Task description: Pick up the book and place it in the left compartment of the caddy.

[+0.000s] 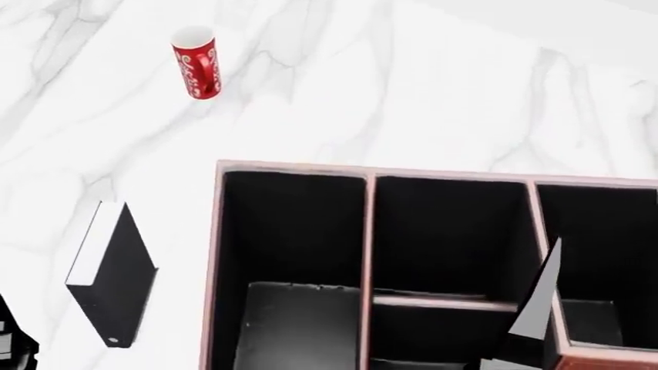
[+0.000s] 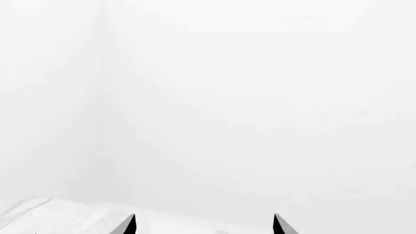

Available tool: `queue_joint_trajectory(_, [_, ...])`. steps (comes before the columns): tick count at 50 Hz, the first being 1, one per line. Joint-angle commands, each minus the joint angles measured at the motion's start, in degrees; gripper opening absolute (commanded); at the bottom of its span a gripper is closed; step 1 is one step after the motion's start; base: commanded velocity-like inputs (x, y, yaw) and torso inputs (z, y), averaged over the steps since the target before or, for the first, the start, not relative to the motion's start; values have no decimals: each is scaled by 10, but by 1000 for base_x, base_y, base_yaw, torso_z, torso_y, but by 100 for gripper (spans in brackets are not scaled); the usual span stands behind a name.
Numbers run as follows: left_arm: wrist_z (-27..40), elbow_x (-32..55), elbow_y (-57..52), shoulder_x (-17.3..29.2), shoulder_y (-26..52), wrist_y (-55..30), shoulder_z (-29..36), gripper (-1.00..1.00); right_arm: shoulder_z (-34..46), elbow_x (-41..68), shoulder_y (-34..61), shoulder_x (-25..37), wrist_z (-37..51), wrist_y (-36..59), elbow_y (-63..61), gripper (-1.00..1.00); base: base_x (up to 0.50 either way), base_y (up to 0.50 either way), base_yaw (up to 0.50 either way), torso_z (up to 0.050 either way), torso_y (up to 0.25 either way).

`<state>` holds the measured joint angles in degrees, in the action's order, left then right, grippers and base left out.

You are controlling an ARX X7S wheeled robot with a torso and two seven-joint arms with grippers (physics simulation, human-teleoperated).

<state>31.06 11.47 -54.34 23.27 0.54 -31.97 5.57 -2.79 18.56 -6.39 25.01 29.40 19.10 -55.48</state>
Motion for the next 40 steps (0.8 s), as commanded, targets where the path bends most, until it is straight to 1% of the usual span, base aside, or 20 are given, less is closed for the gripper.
queue_joint_trajectory(1, [-28, 18, 0, -10, 4, -3, -13, 100, -15, -9, -1, -9, -12, -4, 3, 100, 0, 0, 0, 25, -250])
queue_joint_trajectory(8, [-27, 19, 0, -8, 2, 3, -14, 100, -16, -7, -2, -7, -9, -3, -1, 100, 0, 0, 0, 25, -250])
queue_joint_trajectory(9, [-28, 14, 8, -8, -5, 18, -10, 100, -16, -7, -2, -6, -8, -2, -2, 100, 0, 0, 0, 25, -250])
queue_joint_trajectory(12, [-27, 19, 1, -7, 0, 8, -12, 100, -18, -5, -2, -5, -7, -2, -4, 100, 0, 0, 0, 25, -250])
queue_joint_trajectory(13, [-30, 18, 10, -11, -12, 37, -15, 100, -19, -5, -2, -4, -7, -1, -5, 100, 0, 0, 0, 25, -250])
queue_joint_trajectory(17, [-38, 36, 14, -6, -7, 11, -12, 100, -23, -2, -4, -1, -4, 1, -11, 100, 0, 0, 0, 0, 0])
queue_joint_trajectory(18, [-34, 32, 14, -7, -7, 14, -14, 100, -22, -2, -4, -1, -3, 1, -13, 100, 0, 0, 0, 0, 0])
queue_joint_trajectory(23, [-35, 69, -5, -4, 3, -22, -34, 100, -23, -1, -5, 2, 0, 3, -17, 100, 0, 0, 0, 0, 0])
queue_joint_trajectory(26, [-40, 81, 0, -1, 13, -34, -35, 100, -21, -1, -5, 3, 0, 1, -16, 100, 0, 0, 0, 0, 0])
queue_joint_trajectory(29, [-46, 96, 3, 3, 28, -49, -35, 100, -20, -1, -6, 4, 2, 2, -18, 100, 0, 0, 0, 0, 0])
queue_joint_trajectory(30, [-44, 99, 0, 12, 53, -81, -29, 100, -20, -2, -6, 4, 2, -1, -16, 100, 0, 0, 0, 0, 0])
queue_joint_trajectory(32, [-53, 127, 3, 10, 67, -95, -41, 100, -18, -1, -5, 5, 3, 1, -17, 100, 0, 0, 0, 0, 0])
queue_joint_trajectory(33, [-61, 130, 16, 13, 77, -93, -41, 100, -17, -2, -4, 5, 3, 1, -16, 100, 0, 0, 0, 0, 0])
queue_joint_trajectory(35, [-79, 164, 29, 8, 85, -93, -56, 100, -15, -2, -4, 6, 4, 2, -15, 100, 0, 0, 0, 0, 0])
queue_joint_trajectory(37, [-84, 156, 46, 12, 92, -88, -50, 100, -14, -1, -3, 7, 4, 2, -15, 100, 0, 0, 0, 0, 0])
queue_joint_trajectory(38, [-100, 175, 61, 9, 99, -85, -55, 100, -15, -2, -5, 7, 4, -1, -14, 100, 0, 0, 0, 0, 0])
queue_joint_trajectory(40, [-104, 177, 70, 10, 107, -86, -53, 100, -15, -1, -5, 8, 4, -2, -13, 100, 0, 0, 0, 0, 0])
